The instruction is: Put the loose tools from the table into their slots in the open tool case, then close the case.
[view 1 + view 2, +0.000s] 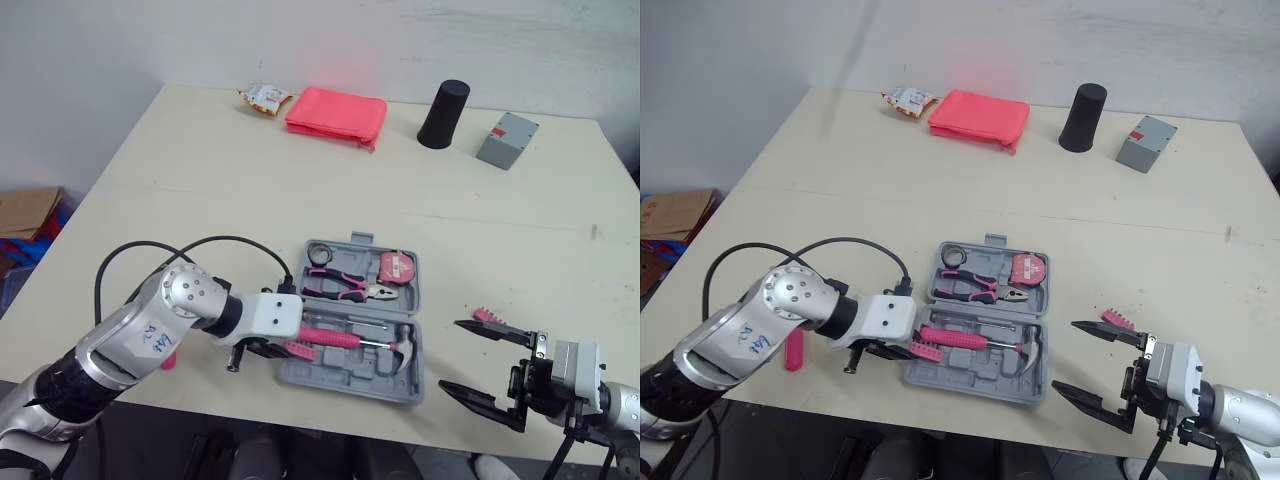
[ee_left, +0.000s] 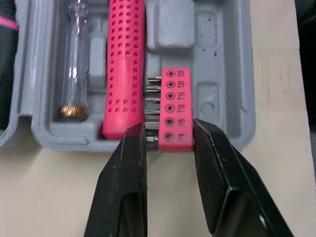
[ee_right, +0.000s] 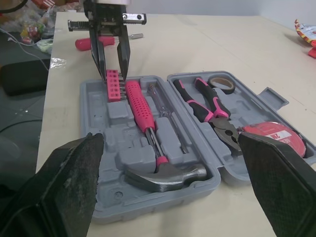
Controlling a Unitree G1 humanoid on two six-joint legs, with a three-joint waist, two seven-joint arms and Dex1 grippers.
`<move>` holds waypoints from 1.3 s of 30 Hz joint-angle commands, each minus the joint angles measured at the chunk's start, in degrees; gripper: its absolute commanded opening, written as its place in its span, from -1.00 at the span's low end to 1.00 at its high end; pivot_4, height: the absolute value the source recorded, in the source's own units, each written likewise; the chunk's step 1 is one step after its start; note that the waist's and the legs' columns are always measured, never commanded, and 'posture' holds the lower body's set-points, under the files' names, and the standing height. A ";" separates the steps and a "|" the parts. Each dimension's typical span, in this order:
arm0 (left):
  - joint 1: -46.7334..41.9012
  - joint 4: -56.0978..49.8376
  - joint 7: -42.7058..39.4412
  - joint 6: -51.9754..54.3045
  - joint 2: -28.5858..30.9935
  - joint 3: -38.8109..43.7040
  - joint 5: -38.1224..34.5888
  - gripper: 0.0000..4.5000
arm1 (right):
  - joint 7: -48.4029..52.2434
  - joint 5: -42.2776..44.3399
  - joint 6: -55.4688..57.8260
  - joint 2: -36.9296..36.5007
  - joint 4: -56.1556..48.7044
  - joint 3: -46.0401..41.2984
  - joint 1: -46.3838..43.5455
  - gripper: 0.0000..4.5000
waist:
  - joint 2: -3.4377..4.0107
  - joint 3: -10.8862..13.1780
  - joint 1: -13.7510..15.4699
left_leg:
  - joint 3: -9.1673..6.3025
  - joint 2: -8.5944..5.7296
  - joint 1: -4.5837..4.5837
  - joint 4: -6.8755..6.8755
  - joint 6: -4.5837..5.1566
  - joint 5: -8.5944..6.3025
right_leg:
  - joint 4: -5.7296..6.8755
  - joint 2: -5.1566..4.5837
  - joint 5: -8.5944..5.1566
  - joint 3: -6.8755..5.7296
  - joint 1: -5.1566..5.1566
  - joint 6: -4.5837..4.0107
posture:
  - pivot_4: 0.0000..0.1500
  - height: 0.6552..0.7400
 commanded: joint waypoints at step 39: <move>13.49 12.11 -1.44 -24.94 -6.45 14.84 -6.69 -0.97 | -0.17 -0.84 1.24 0.80 -0.87 -1.05 -2.23 1.00 | -0.03 0.02 -0.10 | -0.04 -0.02 -0.01 0.01 0.05 0.07 | 0.07 -0.05 0.01 -0.06 -0.01 0.01 | 1.00 1.00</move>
